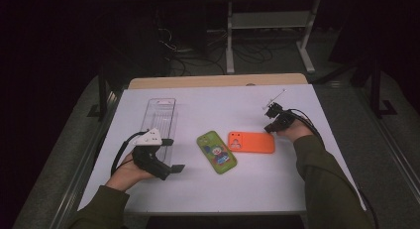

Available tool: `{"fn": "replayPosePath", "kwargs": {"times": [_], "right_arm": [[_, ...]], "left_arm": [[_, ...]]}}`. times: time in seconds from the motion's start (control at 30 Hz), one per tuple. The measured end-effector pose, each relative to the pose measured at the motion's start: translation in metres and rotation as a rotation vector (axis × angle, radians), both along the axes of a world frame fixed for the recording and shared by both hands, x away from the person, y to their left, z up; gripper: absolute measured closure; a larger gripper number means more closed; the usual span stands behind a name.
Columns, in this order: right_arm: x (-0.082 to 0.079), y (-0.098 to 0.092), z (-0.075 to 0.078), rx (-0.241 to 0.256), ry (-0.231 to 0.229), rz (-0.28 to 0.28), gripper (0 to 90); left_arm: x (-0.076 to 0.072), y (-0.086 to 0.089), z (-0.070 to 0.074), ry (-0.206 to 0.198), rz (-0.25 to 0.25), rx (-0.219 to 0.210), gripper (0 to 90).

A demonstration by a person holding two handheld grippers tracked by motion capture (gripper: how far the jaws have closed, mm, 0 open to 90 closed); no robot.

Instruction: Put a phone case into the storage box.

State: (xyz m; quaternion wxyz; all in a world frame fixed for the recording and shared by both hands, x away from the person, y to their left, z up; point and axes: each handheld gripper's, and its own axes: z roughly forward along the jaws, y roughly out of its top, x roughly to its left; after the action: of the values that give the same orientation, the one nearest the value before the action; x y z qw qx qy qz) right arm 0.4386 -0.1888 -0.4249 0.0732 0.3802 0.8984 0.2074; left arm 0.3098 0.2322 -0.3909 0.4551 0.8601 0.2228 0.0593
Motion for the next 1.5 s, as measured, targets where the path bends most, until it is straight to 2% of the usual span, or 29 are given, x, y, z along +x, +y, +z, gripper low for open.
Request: {"fn": "replayPosePath", "kwargs": {"times": [0.13,0.4,0.53,0.63,0.77,0.83,0.93,1.03,1.07,1.13,1.2,1.27,1.3,1.43,1.5], "right_arm": [[-0.01,-0.002,0.0,0.006,0.001,0.006,89.1],[-0.044,-0.006,0.0,0.028,-0.008,0.024,89.1],[-0.054,-0.006,0.0,0.023,-0.005,0.037,89.1],[-0.068,-0.003,0.001,0.007,-0.012,0.044,89.1],[-0.071,-0.004,0.001,0.01,-0.021,0.044,89.0],[-0.073,-0.005,0.005,0.03,-0.05,0.028,88.8],[-0.081,-0.005,0.014,0.09,-0.14,-0.021,74.2],[-0.092,-0.003,0.017,0.142,-0.173,-0.028,58.0],[-0.101,-0.004,0.018,0.168,-0.206,-0.022,47.6],[-0.105,-0.003,0.019,0.186,-0.195,-0.039,44.1],[-0.115,-0.004,0.02,0.207,-0.228,-0.03,34.5],[-0.129,-0.003,0.019,0.248,-0.268,-0.031,22.5],[-0.129,-0.003,0.019,0.248,-0.268,-0.031,22.5],[-0.145,-0.002,0.013,0.288,-0.279,-0.03,12.9],[-0.151,-0.004,0.009,0.288,-0.293,-0.035,8.6]], "left_arm": [[0.0,0.0,0.0,-0.001,-0.002,0.001,0.0],[0.0,-0.001,0.0,-0.003,-0.002,0.003,0.0],[-0.001,-0.002,0.0,-0.001,-0.004,0.003,0.0],[-0.001,-0.002,0.0,0.001,-0.006,0.002,0.0],[-0.001,-0.003,0.0,0.004,-0.002,-0.007,0.0],[-0.001,-0.002,0.0,-0.001,-0.011,0.003,0.0],[-0.001,-0.002,0.0,0.001,-0.012,0.003,0.0],[-0.001,-0.002,0.0,0.003,-0.009,0.003,0.0],[-0.001,-0.002,0.001,0.0,-0.01,0.002,0.0],[-0.001,-0.002,0.001,-0.003,-0.012,0.005,0.0],[-0.001,-0.002,0.001,-0.005,-0.015,0.002,0.0],[-0.001,-0.003,0.001,-0.006,-0.016,0.004,0.0],[-0.001,-0.003,0.001,-0.007,-0.019,0.008,0.0],[-0.001,-0.003,0.0,-0.007,-0.02,0.009,0.0],[-0.001,-0.003,0.0,-0.006,-0.02,0.009,0.0]]}}
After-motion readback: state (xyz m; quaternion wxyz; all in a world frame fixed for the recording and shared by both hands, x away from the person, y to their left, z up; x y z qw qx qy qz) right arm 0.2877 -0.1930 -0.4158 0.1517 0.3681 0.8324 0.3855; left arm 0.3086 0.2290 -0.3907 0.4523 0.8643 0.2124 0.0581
